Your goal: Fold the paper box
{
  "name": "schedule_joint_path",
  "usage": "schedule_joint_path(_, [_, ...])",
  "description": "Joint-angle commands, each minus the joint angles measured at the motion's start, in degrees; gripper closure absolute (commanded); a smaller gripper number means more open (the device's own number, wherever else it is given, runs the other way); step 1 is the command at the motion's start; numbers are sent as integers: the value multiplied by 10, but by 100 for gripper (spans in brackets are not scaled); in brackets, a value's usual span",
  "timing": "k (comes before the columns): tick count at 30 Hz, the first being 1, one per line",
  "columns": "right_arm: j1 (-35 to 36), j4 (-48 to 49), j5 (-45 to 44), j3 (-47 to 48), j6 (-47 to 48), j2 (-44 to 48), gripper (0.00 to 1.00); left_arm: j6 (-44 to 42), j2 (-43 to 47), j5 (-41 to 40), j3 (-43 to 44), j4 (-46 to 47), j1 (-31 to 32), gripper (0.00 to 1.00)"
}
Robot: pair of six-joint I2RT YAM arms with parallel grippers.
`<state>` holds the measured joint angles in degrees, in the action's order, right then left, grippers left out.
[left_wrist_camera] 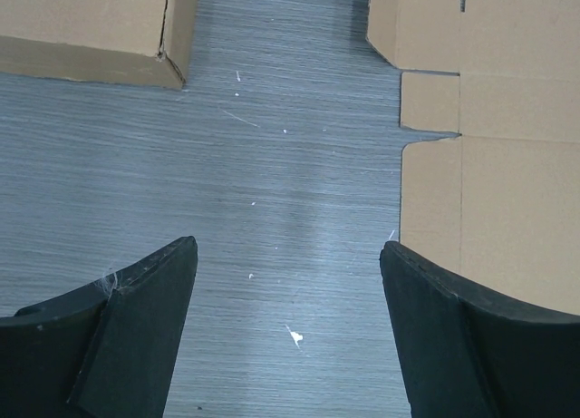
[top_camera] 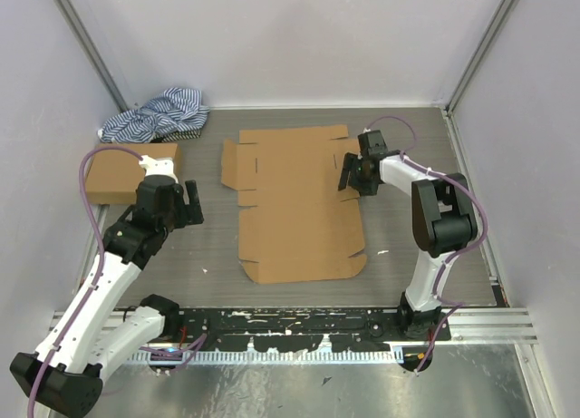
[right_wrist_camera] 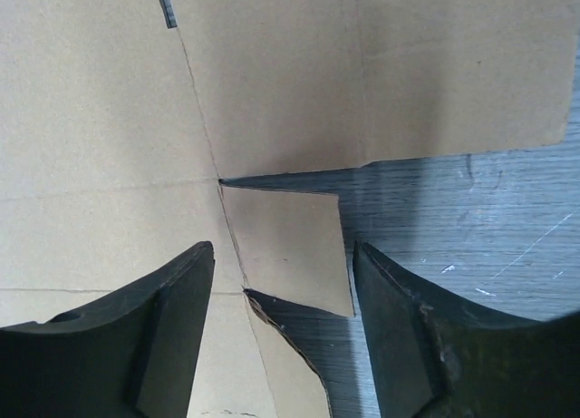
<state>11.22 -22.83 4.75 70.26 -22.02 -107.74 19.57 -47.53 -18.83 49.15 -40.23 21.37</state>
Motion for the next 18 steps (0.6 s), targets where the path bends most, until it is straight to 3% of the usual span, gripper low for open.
schedule_joint_path(1, [15, 13, -31, 23, 20, 17, 38, 1, 0, -9, 1, 3, -1, 11])
schedule_joint_path(9, [75, -20, -120, 41, 39, 20, 78, 3, -9, 5, 0, 5, 0, 12])
schedule_joint_path(14, [125, -45, -229, 42, 51, 32, 89, 20, -33, 37, 17, -13, 0, 12])
schedule_joint_path(18, [154, -47, -269, 24, 55, 73, 92, 109, -50, 103, 5, 6, -1, 12])
